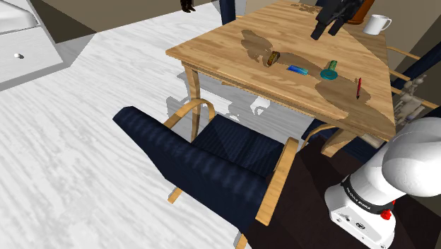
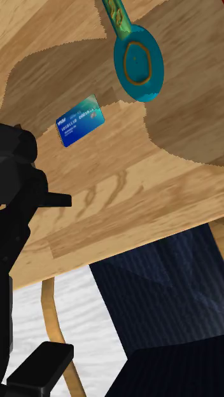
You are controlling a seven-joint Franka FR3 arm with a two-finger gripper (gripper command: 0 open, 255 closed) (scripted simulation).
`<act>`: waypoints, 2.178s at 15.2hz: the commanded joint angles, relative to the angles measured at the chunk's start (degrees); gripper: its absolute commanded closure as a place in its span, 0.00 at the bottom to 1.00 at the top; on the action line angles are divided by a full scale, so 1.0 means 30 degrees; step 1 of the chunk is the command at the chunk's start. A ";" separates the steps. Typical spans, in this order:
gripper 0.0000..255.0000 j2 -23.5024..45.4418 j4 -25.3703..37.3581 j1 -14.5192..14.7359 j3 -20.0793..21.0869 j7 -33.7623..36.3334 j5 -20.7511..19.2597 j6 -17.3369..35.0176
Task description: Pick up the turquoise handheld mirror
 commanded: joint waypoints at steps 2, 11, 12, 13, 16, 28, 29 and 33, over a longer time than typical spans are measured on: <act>0.00 0.0496 0.0121 -0.0277 -0.0234 0.0246 -0.0044 0.0189; 0.00 0.4787 0.1298 -0.2556 -0.2449 0.2353 -0.0180 0.1576; 0.00 0.5241 0.1430 -0.2788 -0.2709 0.2573 -0.0164 0.1700; 0.00 0.5690 0.1560 -0.3016 -0.2971 0.2791 -0.0142 0.1818; 0.00 0.7007 0.1939 -0.3695 -0.3760 0.3420 -0.0032 0.2144; 0.00 1.1141 0.2730 -0.5883 -0.6491 0.5284 0.0772 0.3258; 0.00 1.1195 0.2523 -0.5885 -0.6508 0.5244 0.0792 0.3513; 0.00 1.1457 0.1735 -0.5888 -0.6582 0.5069 0.0892 0.4536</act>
